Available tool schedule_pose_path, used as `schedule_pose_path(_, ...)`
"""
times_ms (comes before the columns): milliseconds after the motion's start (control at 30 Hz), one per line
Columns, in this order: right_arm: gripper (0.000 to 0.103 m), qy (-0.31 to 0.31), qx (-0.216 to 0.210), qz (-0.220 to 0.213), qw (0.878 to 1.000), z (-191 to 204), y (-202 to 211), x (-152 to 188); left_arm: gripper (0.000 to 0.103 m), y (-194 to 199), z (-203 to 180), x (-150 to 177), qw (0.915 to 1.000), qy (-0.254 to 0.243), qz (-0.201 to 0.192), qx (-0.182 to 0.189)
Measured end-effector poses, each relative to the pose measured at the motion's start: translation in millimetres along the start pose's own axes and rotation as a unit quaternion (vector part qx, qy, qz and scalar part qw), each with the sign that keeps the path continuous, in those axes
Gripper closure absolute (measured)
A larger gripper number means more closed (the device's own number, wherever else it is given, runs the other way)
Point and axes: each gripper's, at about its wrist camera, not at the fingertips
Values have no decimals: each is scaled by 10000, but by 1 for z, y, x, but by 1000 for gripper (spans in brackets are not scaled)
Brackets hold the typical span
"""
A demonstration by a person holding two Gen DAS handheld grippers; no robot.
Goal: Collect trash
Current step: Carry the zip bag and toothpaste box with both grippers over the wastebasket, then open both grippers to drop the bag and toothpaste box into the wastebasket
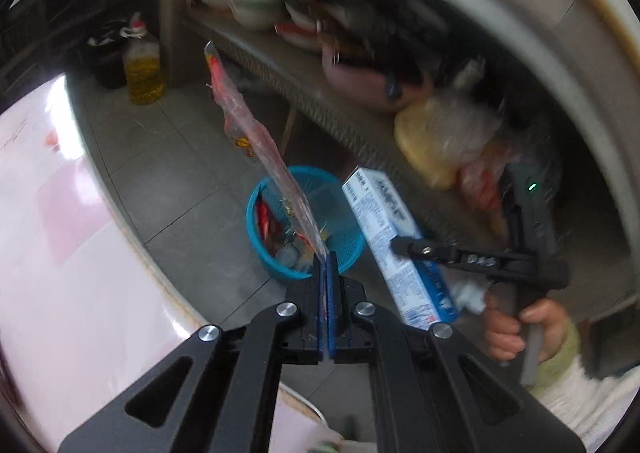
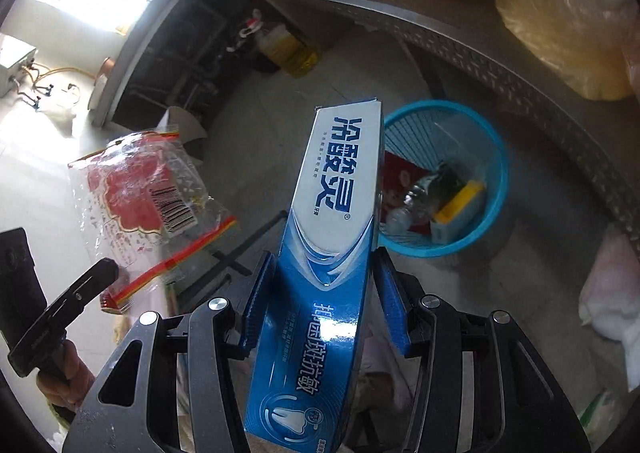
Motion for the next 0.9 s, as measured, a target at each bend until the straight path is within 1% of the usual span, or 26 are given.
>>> schedule_pose_path(33,56,-108,-54,48,9999,-7,-8,-2,102,-15,-5,-6,9996,-195,118,-144)
schedule_pose_path(133,56,-465,-69,167,9988,-33,-25,-5,102,-62,-23,-22,9954,-689,587,-314)
schedule_pose_path(200,56,-617,-32,194,9979,-46,-31,-6,102,-94,-34,-31,9895,-1053,916,-389)
schedule_pose_path(267,56,-725,-27,201,9972,-53,-33,-8,102,-124,-43,-35,9819,-1368,1211,-495)
schedule_pose_path(300,56,-781,-13,206,9967,-58,-35,-8,102,-144,-46,-37,9773,-1496,1371,-610)
schedule_pose_path(367,56,-856,9,223,9961,-66,-34,-4,100,-177,-49,-39,9689,-1769,1499,-866)
schedule_pose_path(400,56,-898,19,242,9957,-70,-36,-4,98,-199,-48,-41,9608,-1818,1768,-1123)
schedule_pose_path(433,56,-923,42,260,9954,-73,-37,-3,94,-218,-41,-44,9533,-1656,2172,-1289)
schedule_pose_path(467,56,-942,72,276,9951,-74,-38,-3,93,-230,-34,-48,9546,-1417,2192,-1434)
schedule_pose_path(500,56,-968,90,292,9948,-75,-39,-3,89,-232,-33,-53,9603,-1405,1854,-1539)
schedule_pose_path(533,56,-991,86,300,9946,-76,-39,-2,78,-234,-34,-56,9610,-1515,1676,-1593)
schedule_pose_path(567,56,-1006,90,303,9944,-78,-39,-2,70,-236,-35,-58,9595,-1561,1641,-1677)
schedule_pose_path(600,56,-999,118,303,9945,-78,-39,-2,70,-236,-34,-59,9593,-1479,1690,-1714)
schedule_pose_path(633,56,-983,146,303,9946,-81,-39,-2,69,-233,-33,-61,9624,-1343,1755,-1581)
schedule_pose_path(667,56,-972,169,316,9946,-81,-39,-3,65,-227,-31,-63,9660,-1267,1745,-1428)
schedule_pose_path(700,56,-958,192,341,9946,-82,-40,-4,62,-221,-32,-66,9688,-1230,1675,-1354)
schedule_pose_path(767,56,-863,299,374,9951,-79,-44,-11,51,-208,-31,-71,9711,-1206,1474,-1437)
schedule_pose_path(833,55,-726,359,404,9959,-75,-50,-19,46,-194,-29,-77,9752,-1055,1289,-1455)
schedule_pose_path(867,55,-581,451,421,9964,-70,-55,-26,44,-186,-26,-82,9776,-928,1214,-1447)
schedule_pose_path(900,55,-425,565,417,9966,-66,-58,-32,44,-175,-23,-87,9802,-792,1122,-1425)
Point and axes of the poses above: each gripper's, at about its wrist camera, not at the fingertips, and y roughly against the way its jaws point, z to its left, x to its underside, and after that the axes turned 14 degrees about y, right-handed
